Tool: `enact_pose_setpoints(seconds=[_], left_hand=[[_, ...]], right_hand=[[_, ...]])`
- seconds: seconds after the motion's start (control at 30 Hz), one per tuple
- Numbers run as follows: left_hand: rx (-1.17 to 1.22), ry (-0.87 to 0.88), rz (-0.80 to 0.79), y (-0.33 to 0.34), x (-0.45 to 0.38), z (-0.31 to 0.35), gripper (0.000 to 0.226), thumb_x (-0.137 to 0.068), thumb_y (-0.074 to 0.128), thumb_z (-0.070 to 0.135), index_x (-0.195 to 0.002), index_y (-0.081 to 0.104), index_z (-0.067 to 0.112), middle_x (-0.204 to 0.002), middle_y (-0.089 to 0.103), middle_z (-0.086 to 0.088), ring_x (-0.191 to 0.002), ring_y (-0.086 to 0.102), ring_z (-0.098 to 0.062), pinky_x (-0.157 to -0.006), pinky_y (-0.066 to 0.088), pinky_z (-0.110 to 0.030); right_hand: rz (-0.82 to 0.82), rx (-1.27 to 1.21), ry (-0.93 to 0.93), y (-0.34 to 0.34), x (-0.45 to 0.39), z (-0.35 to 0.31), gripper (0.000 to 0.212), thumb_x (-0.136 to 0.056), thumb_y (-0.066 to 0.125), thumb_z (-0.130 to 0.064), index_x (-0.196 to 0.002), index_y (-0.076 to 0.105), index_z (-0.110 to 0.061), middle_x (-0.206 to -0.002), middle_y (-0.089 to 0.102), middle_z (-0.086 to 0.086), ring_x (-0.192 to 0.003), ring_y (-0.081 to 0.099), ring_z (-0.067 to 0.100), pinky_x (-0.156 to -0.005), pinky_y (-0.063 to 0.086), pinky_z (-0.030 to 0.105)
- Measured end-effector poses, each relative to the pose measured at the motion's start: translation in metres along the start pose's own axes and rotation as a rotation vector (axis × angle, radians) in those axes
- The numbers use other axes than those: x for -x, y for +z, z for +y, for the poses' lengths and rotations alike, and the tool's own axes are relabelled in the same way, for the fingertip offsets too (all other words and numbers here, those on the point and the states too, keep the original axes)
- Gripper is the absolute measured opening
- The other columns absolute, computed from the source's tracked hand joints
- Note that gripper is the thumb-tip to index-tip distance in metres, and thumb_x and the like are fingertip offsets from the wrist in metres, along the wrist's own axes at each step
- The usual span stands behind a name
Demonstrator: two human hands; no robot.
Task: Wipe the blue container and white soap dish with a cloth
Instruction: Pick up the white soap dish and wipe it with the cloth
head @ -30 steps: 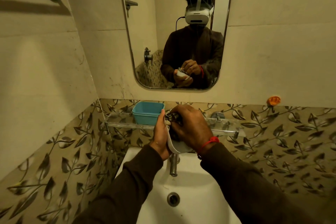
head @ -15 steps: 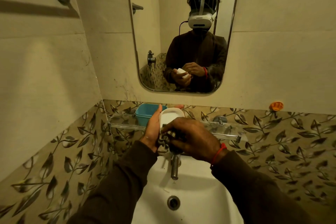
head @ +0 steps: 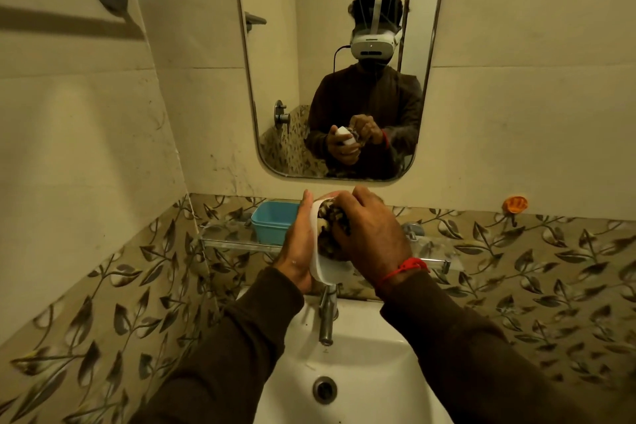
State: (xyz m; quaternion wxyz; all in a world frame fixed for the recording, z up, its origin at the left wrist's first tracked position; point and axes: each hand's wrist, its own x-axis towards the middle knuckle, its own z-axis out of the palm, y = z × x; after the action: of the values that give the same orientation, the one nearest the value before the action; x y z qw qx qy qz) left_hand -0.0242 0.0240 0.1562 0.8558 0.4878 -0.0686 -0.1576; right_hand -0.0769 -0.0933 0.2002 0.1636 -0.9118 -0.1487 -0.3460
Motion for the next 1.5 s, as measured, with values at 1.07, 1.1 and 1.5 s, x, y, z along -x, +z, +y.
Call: enact_pose_setpoints(seconds=[1.07, 1.1, 1.5], left_hand=[[0.142, -0.029, -0.056, 0.007, 0.005, -0.017, 0.064, -0.095, 0.038, 0.063, -0.135, 0.062, 0.020, -0.129, 0.066, -0.022, -0.120, 0.061, -0.039, -0.090, 0.054, -0.053], [0.154, -0.015, -0.052, 0.006, 0.004, -0.017, 0.061, -0.096, 0.038, 0.062, -0.133, 0.064, 0.022, -0.123, 0.069, -0.021, -0.115, 0.064, -0.037, -0.089, 0.054, -0.053], [0.328, -0.040, -0.174, 0.002, 0.012, -0.011, 0.063, -0.100, 0.033, 0.057, -0.142, 0.056, 0.016, -0.119, 0.065, -0.022, -0.110, 0.064, -0.035, -0.094, 0.052, -0.051]], right_hand=[[-0.219, 0.037, 0.064, -0.013, 0.010, 0.002, 0.043, -0.084, 0.066, -0.029, -0.122, 0.050, -0.017, -0.119, 0.055, 0.008, -0.106, 0.054, 0.027, -0.084, 0.049, 0.036], [-0.289, 0.054, 0.044, -0.012, 0.015, -0.001, 0.041, -0.085, 0.065, -0.030, -0.121, 0.051, -0.017, -0.119, 0.055, 0.008, -0.107, 0.054, 0.028, -0.084, 0.049, 0.036], [-0.313, -0.650, 0.119, -0.012, 0.026, 0.011, 0.028, -0.077, 0.076, -0.025, -0.101, 0.062, -0.024, -0.102, 0.065, -0.007, -0.096, 0.061, 0.006, -0.081, 0.054, 0.024]])
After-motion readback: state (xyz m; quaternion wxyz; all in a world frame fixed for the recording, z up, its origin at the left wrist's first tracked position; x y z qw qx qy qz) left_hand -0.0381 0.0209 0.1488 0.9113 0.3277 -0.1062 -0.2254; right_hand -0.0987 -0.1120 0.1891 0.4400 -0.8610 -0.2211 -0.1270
